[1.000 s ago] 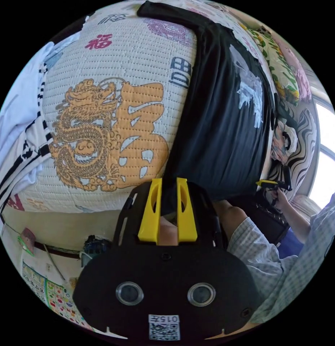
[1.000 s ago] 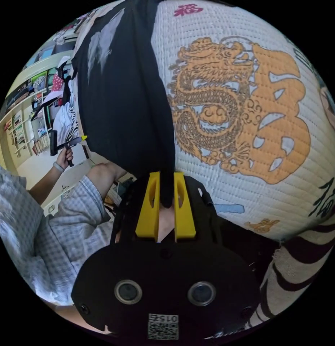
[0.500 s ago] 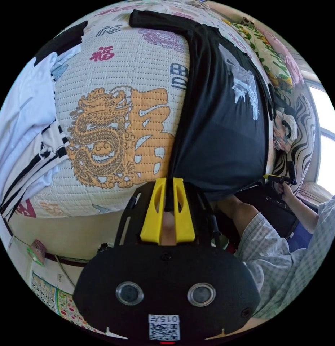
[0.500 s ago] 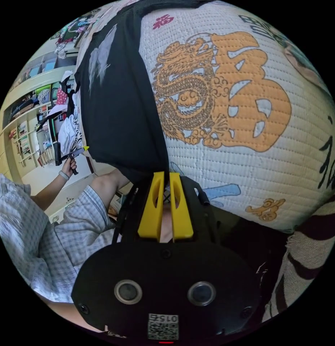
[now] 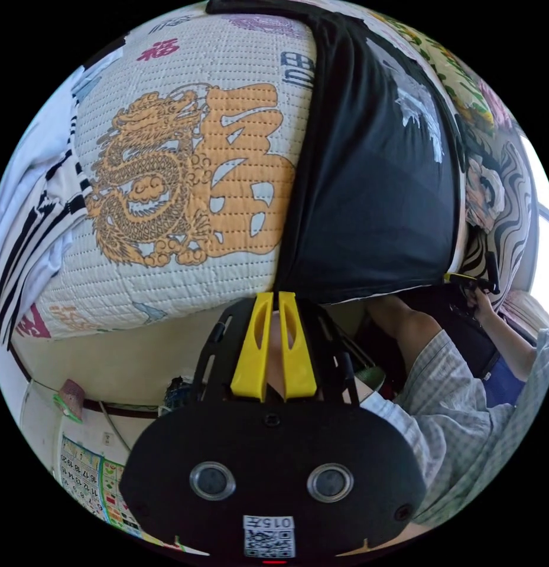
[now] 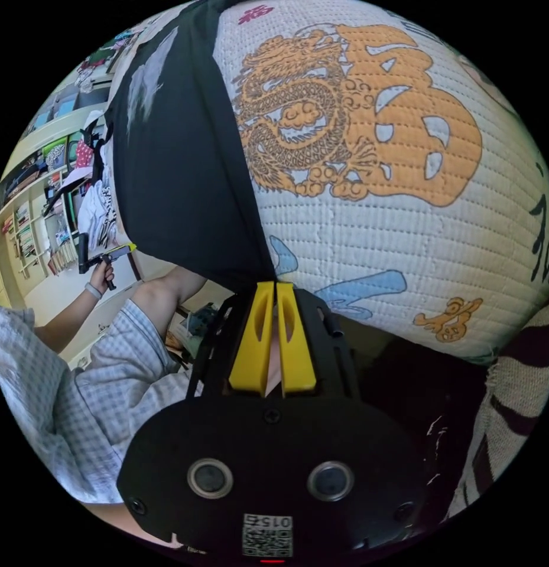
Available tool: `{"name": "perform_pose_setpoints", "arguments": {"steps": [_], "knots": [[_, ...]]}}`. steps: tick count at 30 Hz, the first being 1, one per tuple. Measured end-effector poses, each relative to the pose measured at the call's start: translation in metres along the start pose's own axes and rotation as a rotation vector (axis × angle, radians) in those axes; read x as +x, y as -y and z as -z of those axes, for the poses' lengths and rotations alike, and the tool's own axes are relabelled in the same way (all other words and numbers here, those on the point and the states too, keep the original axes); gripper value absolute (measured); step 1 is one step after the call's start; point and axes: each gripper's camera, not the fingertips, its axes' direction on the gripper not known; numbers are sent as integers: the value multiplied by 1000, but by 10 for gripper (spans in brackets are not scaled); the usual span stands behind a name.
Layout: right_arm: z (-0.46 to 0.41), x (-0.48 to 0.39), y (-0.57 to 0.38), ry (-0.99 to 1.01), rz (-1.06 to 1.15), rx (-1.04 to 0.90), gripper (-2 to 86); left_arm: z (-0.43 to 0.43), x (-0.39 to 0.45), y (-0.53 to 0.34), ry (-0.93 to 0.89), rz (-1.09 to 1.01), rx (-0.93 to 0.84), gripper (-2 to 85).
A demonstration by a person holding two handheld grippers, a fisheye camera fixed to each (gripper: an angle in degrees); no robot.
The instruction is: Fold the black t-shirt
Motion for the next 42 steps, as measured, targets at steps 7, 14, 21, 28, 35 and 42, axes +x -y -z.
{"name": "perform_pose_setpoints", "arguments": {"steps": [7,14,21,28,35,42], "knots": [[2,-19,-23,-131,-21,42,-1,-26,35,9,62,54,44,-1],[9,-10,-68,-7,-218,248,0,-49,57,14,-7,192,150,0],[22,-29,-85,-111,-150,222,0,-57,97,43,65,199,42,6],[74,-16,-129,-79,-283,376,8,-18,134,63,113,157,-92,21],[134,-5,-133,-18,-275,641,46,27,256,198,210,-108,48,81],[179,6,-44,174,-139,767,52,4,517,374,74,-570,283,78]]}}
